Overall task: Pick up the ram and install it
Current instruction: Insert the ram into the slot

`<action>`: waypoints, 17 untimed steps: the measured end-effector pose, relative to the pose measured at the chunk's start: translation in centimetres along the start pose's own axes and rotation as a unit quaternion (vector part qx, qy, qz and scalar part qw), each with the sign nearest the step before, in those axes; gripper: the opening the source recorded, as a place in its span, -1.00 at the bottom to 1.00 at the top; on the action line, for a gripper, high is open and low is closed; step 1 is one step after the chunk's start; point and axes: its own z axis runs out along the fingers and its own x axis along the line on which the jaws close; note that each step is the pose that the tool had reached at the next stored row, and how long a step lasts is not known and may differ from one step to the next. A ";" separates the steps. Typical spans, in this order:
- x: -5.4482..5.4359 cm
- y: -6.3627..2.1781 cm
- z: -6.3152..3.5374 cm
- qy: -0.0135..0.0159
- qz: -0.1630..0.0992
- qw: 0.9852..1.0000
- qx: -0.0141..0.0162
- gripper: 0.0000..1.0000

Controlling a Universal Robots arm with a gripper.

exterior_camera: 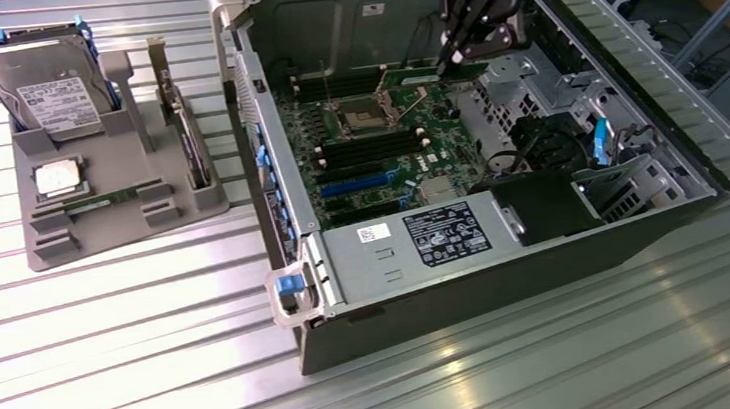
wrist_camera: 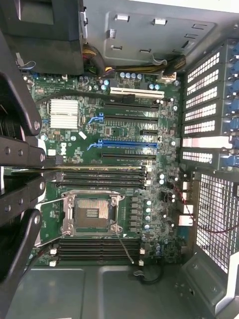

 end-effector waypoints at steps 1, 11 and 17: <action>0.0 -0.01 0.07 0.000 0.000 1.000 0.000 -0.73; 0.0 -0.10 0.58 0.000 0.000 1.000 0.000 -0.73; 0.1 -0.16 0.87 0.000 0.000 1.000 0.000 -0.73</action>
